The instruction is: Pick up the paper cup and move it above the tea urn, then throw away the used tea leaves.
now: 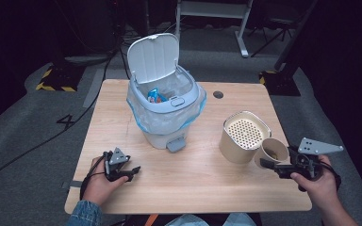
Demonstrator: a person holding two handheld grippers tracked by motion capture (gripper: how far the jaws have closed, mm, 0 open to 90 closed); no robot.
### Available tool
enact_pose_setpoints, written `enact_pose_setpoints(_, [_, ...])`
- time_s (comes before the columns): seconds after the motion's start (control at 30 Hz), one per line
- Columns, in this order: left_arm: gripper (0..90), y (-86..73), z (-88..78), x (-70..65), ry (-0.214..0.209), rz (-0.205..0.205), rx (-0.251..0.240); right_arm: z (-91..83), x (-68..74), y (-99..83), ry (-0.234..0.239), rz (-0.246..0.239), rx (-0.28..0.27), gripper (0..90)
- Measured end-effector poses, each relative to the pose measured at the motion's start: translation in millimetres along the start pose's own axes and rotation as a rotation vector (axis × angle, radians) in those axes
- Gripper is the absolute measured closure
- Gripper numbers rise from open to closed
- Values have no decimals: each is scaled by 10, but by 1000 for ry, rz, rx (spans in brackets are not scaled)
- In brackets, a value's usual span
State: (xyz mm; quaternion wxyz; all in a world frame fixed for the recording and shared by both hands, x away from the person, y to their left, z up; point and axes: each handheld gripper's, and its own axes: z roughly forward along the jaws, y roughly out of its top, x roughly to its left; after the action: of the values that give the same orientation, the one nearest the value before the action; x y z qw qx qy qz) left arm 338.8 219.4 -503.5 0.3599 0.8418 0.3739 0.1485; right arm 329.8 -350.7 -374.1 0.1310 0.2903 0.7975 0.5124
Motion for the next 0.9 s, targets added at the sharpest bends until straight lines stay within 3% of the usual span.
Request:
enact_pose_setpoints(0.5, [386,3,-1,6,2,4,2,81,-307,379,-41,-18,-1,302])
enact_pose_setpoints(0.9, [385,-1,-1,-5,6,-2,1,252,-624,523,-67,-69,-7,303])
